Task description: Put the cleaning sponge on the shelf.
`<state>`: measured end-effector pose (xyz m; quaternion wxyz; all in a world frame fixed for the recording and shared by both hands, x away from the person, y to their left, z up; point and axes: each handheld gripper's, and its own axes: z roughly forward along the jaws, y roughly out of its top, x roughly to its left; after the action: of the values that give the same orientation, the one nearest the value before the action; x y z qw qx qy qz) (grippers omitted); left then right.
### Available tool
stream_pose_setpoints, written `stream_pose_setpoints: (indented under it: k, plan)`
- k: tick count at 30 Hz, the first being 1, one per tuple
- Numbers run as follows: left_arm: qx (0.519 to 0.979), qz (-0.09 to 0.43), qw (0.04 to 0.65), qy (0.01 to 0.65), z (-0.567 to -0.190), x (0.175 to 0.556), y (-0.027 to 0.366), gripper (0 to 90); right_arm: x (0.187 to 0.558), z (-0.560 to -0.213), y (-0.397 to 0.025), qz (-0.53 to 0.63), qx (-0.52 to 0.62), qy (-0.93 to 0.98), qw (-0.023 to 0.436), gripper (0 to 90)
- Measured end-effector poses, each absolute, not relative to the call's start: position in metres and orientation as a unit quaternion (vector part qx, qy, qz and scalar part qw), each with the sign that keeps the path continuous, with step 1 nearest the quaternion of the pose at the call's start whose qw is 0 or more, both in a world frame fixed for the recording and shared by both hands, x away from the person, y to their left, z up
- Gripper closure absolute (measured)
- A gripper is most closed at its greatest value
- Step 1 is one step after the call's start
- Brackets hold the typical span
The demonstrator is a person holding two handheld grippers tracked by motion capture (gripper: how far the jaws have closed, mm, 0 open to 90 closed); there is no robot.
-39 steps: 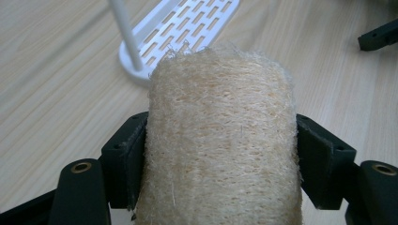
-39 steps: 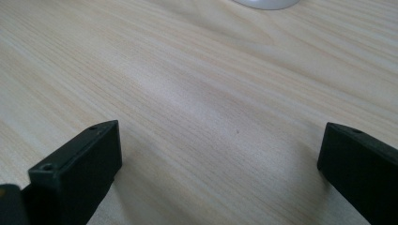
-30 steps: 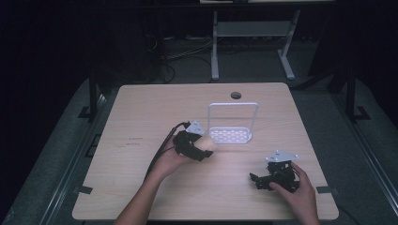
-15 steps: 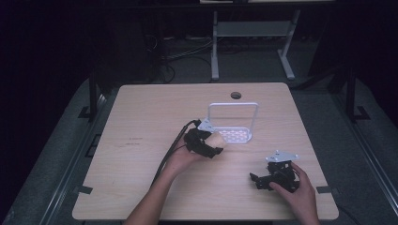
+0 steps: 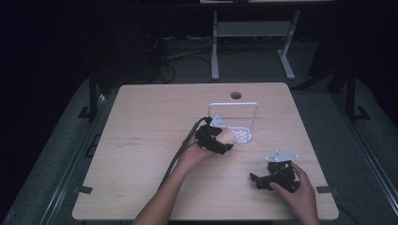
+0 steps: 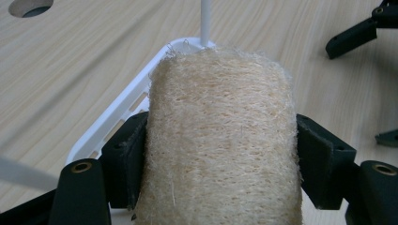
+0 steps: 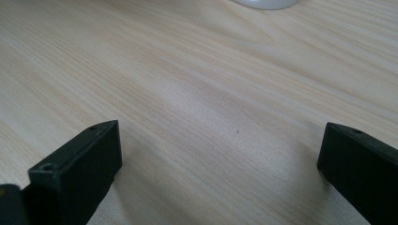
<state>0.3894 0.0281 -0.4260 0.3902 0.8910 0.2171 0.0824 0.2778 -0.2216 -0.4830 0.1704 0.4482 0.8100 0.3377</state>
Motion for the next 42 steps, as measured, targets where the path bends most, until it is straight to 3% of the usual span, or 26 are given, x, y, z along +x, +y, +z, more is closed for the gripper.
stream_pose_setpoints:
  k: [21,42]
  plan:
    - [0.9,0.107,0.364,0.217,-0.435,0.408,-0.018,27.8,0.278,-0.483,-0.222,0.338,0.448,0.81,0.17,0.0]
    - [0.908,0.128,0.335,0.215,-0.443,0.425,-0.036,27.6,0.278,-0.483,-0.222,0.339,0.448,0.81,0.17,0.0]
